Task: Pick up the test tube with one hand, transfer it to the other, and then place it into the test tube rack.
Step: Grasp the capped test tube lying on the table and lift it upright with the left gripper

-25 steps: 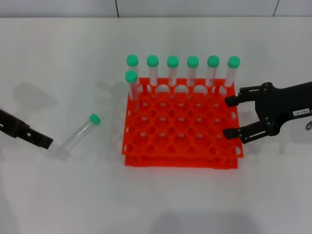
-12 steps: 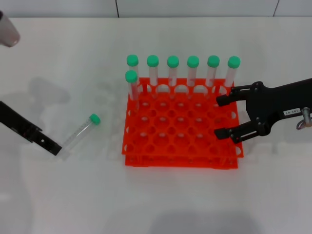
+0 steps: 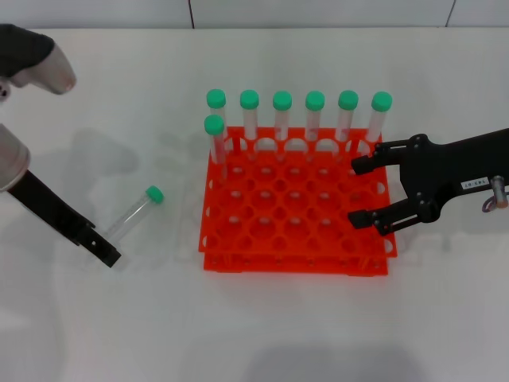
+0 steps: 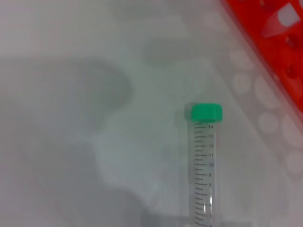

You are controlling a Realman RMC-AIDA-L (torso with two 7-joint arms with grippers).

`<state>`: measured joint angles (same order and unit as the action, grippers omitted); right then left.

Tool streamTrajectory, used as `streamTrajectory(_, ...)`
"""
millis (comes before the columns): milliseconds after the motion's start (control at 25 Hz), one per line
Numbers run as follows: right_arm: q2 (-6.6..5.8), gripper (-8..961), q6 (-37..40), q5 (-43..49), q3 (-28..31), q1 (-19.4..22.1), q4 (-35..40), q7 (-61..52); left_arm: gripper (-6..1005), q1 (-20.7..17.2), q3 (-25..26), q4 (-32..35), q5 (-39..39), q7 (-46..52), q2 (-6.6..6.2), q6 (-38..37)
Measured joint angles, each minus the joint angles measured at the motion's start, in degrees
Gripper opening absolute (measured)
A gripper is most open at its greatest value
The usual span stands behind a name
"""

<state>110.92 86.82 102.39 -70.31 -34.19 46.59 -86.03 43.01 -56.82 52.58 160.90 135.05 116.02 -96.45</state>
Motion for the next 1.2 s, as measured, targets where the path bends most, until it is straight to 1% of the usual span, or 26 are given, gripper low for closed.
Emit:
streamTrajectory(480,0.09,831,0.01,0.00,0.00,0.12,-0.09,0.16,874,0.31,-3.16,-0.19,0.11,2.33,1.23,1.75)
streamTrajectory(920,0.09,826,0.01,-0.01,-0.06,0.45,-0.09,0.23,581,0.09,-3.29,-0.21,1.44,3.17,1.59,2.50)
streamTrajectory(1200,0.09,823,-0.03,0.00,-0.01,0.44,-0.10,0.18,505,0.13,-3.32,-0.21,1.44,3.72,1.62,3.21)
